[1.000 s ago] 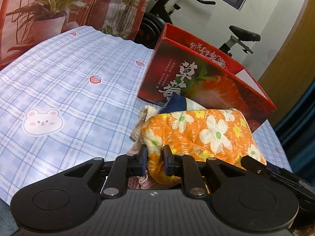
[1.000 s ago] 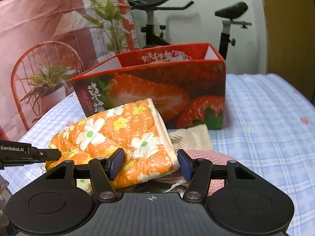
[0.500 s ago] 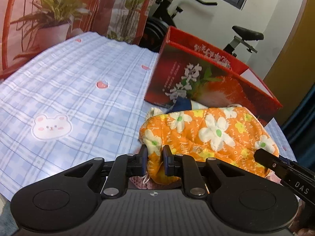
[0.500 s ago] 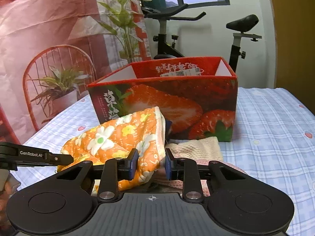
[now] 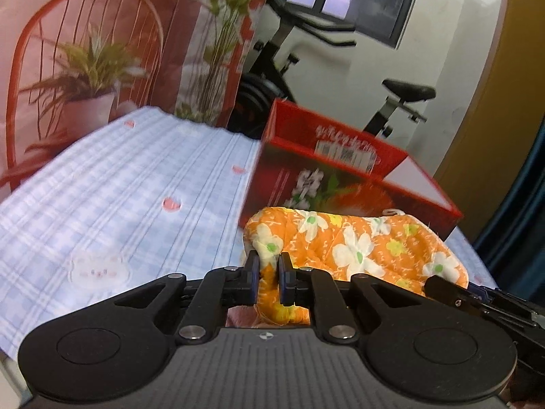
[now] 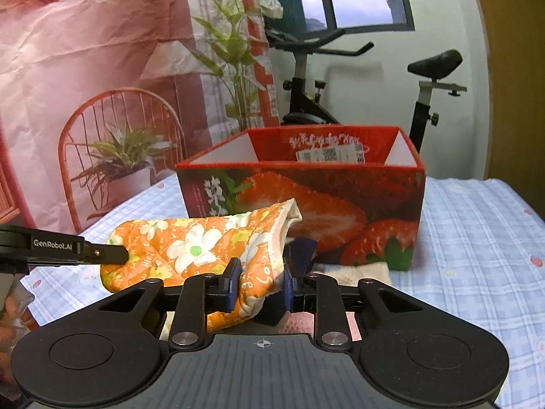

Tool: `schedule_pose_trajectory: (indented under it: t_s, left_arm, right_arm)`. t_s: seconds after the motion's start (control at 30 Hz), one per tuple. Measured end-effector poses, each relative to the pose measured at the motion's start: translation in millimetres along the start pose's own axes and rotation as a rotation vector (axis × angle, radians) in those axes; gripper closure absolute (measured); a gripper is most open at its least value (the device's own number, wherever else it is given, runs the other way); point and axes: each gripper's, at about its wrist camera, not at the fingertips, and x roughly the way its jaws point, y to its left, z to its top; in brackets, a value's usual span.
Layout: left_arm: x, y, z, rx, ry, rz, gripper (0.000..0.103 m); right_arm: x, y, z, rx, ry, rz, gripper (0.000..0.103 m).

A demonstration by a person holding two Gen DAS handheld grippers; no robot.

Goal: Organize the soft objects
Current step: 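Lift the orange floral pillow with both tools and carry it over the red box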

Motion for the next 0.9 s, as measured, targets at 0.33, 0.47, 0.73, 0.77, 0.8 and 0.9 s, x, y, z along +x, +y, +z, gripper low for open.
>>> schedule_pose_trajectory:
  t_s: [0.33, 0.47, 0.73, 0.77, 0.8, 0.9]
  left_arm:
    - [-20, -21, 56, 0.035, -0.12, -0.051, 0.091]
    - [-14, -29, 80, 0.051, -0.147, -0.08, 0.091]
    - [16, -46, 109, 0.096, -0.149, -0.099, 0.091]
    - [24, -48, 113, 0.092, -0.141, -0.099, 0.091]
    - [30, -49, 117, 0.088, -0.134, -0.095, 0.091]
    - [45, -52, 128, 0.099, -0.121, -0.075, 0.091]
  right_arm:
    - [-12, -5, 47, 0.015, -0.093, 0.021, 0.08]
    - [-10, -13, 70, 0.041, -0.108, 0.026, 0.08]
    - [4, -39, 116, 0.114, -0.086, 0.043, 0.08]
    - [8, -43, 120, 0.121, -0.082, 0.038, 0.08]
    - [11, -44, 123, 0.123, -0.083, 0.029, 0.08]
    - [23, -48, 131, 0.104, -0.094, 0.01, 0.08]
